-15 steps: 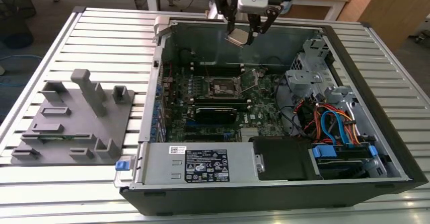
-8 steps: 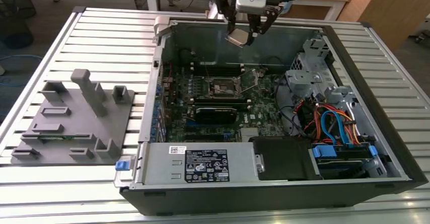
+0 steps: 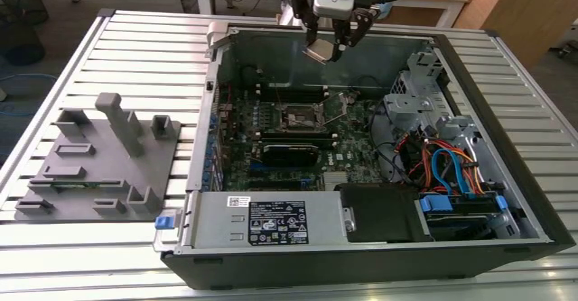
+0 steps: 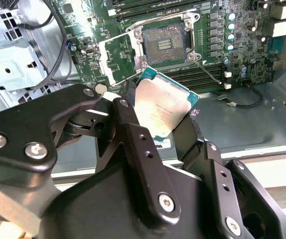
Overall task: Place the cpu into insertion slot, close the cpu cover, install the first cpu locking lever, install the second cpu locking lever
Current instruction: 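Place the cpu into insertion slot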
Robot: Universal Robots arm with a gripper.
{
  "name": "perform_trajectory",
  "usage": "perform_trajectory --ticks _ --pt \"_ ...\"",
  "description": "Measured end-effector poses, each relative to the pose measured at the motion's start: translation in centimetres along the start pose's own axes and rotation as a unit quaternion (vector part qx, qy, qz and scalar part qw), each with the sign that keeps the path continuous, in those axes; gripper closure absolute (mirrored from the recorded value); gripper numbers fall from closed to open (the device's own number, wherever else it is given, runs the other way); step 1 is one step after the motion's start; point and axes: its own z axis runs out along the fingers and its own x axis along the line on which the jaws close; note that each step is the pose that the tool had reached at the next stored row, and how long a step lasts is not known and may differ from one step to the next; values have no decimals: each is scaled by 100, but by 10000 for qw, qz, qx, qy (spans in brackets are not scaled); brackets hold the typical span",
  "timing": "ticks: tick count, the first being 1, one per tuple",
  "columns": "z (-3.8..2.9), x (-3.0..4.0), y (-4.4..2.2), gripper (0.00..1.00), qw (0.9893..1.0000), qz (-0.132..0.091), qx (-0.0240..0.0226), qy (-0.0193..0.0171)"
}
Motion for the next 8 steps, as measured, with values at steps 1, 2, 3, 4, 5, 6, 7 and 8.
perform_trajectory --ticks 1,2,3,4,5,6,7,8 --pt "0 0 0 46 10000 9 0 -1" --pt "0 0 0 46 10000 12 0 -1" --pt "0 0 0 46 10000 13 0 -1" --pt "0 0 0 46 10000 14 0 -1" --pt "0 0 0 46 10000 14 0 -1" --pt "0 0 0 46 10000 15 0 -1" --pt "0 1 0 46 10000 16 0 -1" --pt "0 2 -2 46 10000 16 -1 -2"
